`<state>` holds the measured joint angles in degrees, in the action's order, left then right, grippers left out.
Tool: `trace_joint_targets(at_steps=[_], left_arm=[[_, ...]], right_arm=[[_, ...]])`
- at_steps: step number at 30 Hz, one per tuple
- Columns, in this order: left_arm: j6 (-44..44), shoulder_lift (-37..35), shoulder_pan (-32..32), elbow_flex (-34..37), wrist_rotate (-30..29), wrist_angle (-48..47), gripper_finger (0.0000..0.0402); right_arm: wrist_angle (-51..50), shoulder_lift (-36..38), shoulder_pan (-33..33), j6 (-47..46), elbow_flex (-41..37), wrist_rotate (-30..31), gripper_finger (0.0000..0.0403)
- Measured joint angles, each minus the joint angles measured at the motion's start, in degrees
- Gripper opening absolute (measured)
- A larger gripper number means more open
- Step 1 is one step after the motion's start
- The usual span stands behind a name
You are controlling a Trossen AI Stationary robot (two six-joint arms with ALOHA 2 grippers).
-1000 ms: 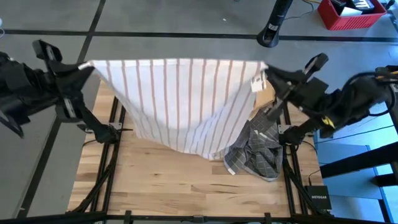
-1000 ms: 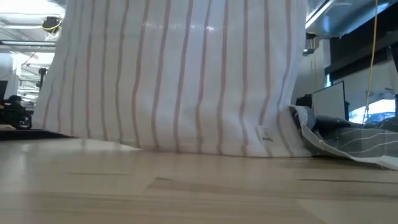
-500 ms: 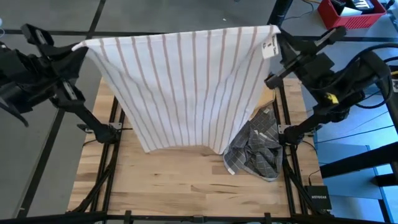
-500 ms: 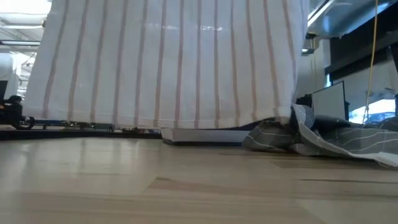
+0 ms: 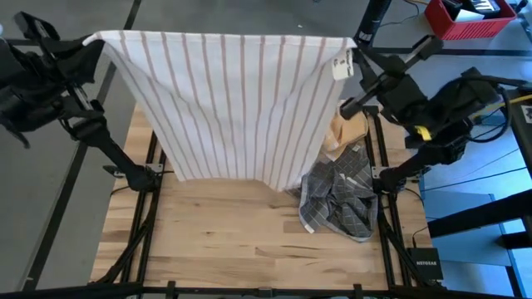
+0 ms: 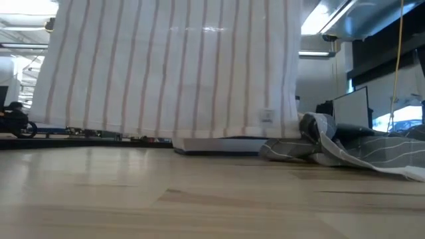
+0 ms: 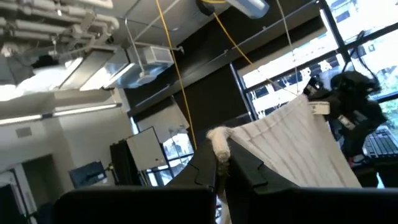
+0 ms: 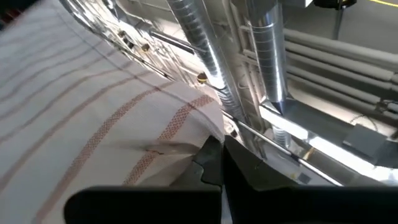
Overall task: Fold towel
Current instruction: Fold the white towel
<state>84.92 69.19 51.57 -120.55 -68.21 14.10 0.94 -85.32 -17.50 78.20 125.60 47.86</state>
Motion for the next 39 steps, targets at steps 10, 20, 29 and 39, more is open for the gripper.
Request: trace_joint_targets(at_steps=[10,20,29,39], left_arm=[[-0.2,1.5,2.2,0.0,2.5,-4.3,0.0002],[-19.5,10.1,11.2,0.5,-3.2,-18.6,0.0002],[-36.6,19.2,20.2,4.3,-16.3,-21.4,0.0001],[-58.8,25.9,27.8,8.9,-21.7,-22.5,0.0001]], right_arm=[[-6.4,0.2,1.6,-2.9,0.1,-9.0,0.0005],[-23.1,-1.0,-17.1,-23.6,0.0,1.2,0.0005],[-39.0,-7.2,-30.2,-48.8,0.0,9.6,0.0005],[-49.6,-16.9,-38.4,-76.3,0.0,11.3,0.0005]])
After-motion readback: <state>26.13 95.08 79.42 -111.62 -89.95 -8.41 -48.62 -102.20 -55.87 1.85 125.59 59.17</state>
